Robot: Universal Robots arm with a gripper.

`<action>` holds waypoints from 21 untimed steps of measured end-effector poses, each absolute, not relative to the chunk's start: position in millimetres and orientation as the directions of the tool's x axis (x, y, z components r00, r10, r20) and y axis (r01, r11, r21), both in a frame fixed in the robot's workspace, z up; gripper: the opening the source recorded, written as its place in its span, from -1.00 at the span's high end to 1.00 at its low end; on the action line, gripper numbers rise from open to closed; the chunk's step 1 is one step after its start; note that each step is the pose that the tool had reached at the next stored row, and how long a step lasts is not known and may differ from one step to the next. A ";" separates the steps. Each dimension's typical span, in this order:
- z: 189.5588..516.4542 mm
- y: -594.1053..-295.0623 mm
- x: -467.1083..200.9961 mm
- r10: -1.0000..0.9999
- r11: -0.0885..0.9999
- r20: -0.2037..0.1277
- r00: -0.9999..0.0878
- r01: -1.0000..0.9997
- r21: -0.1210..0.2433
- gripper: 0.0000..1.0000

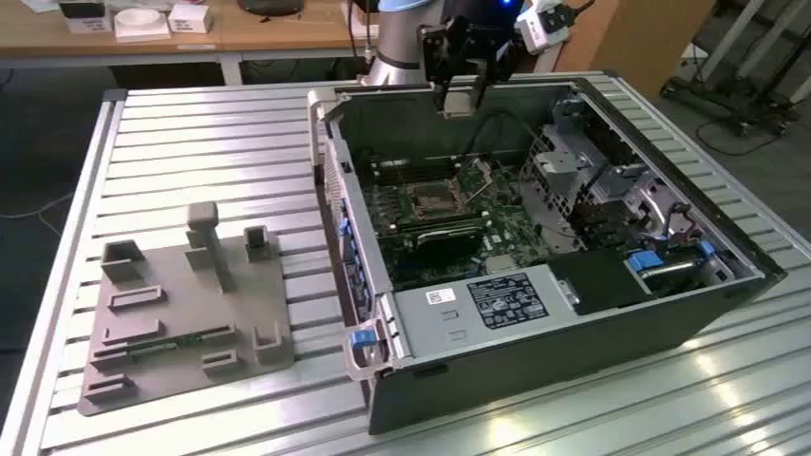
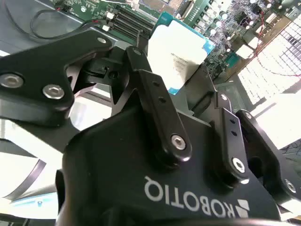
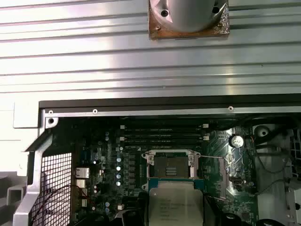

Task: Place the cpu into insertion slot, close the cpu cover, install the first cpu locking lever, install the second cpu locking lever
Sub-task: 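Place the cpu into insertion slot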

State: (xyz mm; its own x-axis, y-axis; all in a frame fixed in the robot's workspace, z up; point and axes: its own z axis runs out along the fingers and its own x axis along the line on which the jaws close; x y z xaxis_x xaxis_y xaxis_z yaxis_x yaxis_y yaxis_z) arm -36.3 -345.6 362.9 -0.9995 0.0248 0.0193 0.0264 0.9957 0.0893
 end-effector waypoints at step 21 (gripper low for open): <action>362.7 -345.6 -36.5 0.109 0.990 0.019 -0.994 0.111 0.089 -0.09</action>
State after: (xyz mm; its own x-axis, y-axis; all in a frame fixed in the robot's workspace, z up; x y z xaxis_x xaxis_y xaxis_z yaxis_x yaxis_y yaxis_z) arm -36.5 -345.6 362.7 -0.9938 0.1092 0.0193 0.1105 0.9899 0.0893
